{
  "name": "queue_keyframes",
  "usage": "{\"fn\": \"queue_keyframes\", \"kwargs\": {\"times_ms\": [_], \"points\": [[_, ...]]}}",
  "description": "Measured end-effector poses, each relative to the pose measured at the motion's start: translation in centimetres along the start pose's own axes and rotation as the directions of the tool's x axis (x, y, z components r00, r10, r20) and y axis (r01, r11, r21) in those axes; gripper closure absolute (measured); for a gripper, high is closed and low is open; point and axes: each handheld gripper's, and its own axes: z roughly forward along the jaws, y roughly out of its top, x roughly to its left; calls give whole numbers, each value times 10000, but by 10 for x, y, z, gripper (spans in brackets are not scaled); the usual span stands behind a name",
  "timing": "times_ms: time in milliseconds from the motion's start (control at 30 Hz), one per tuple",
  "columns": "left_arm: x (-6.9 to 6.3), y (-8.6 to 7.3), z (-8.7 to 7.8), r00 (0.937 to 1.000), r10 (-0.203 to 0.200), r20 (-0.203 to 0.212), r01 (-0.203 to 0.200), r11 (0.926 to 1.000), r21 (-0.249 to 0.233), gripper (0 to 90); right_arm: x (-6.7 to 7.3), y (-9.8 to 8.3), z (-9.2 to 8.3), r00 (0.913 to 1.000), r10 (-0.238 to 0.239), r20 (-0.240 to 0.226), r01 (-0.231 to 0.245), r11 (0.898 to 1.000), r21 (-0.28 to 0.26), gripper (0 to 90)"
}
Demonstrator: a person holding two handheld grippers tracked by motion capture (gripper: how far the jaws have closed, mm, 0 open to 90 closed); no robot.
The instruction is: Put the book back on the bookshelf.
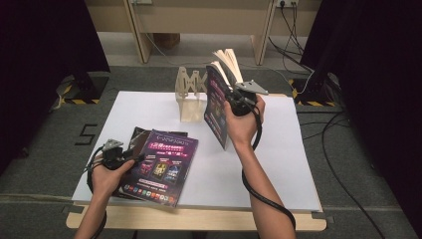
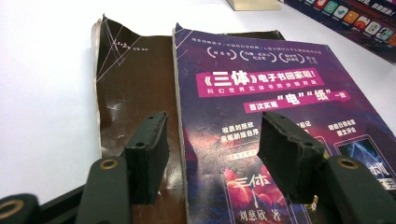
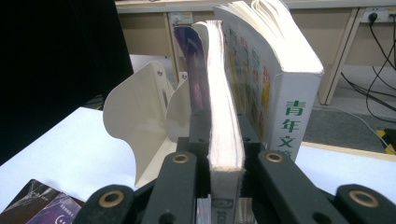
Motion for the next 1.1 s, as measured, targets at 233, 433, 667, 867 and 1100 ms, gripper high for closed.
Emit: {"fn": "queue_keyframes", "kwargs": {"times_ms": [233, 433, 667, 867, 1100], "points": [[1, 0, 0, 10000, -50, -6, 50, 10000, -61, 416, 3, -2, 0, 10000, 67, 6, -66, 9997, -223, 832], [1, 1, -2, 10000, -32, -24, 31, 10000, -66, 416, 8, -2, 1, 10000, 51, -37, -53, 9991, -423, 833], [3, 0, -2, 10000, -63, -19, 63, 9999, -89, 417, 13, 1, 5, 10000, 23, -69, -27, 9978, -658, 834], [4, 0, -2, 9999, -113, -38, 113, 9999, -119, 417, 18, 5, 11, 9999, -94, 60, 99, 9960, -891, 834], [3, 0, -2, 10000, -78, -30, 78, 9999, -75, 417, 20, 11, 18, 9998, -73, 169, 91, 9942, -1068, 834]]}}
